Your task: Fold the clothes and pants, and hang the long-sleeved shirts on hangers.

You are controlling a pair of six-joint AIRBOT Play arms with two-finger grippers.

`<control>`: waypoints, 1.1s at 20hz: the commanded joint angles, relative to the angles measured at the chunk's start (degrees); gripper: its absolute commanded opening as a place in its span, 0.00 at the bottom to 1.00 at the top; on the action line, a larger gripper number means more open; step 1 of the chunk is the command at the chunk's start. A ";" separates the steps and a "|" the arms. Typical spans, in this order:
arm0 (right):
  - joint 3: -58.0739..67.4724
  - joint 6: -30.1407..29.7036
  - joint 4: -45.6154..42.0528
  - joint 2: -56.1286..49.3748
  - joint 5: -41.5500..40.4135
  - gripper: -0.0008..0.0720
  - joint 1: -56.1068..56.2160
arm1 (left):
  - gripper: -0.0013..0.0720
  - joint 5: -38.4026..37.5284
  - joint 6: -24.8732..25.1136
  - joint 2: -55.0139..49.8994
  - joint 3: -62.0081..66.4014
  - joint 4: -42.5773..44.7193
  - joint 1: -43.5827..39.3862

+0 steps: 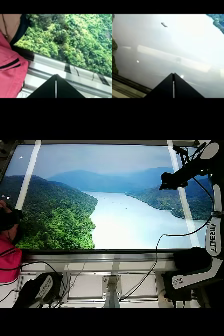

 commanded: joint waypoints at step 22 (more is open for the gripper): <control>0.09 0.04 0.72 0.02 -8.02 0.02 -0.04 | 0.97 30.86 -7.08 -9.92 -12.87 -11.52 40.39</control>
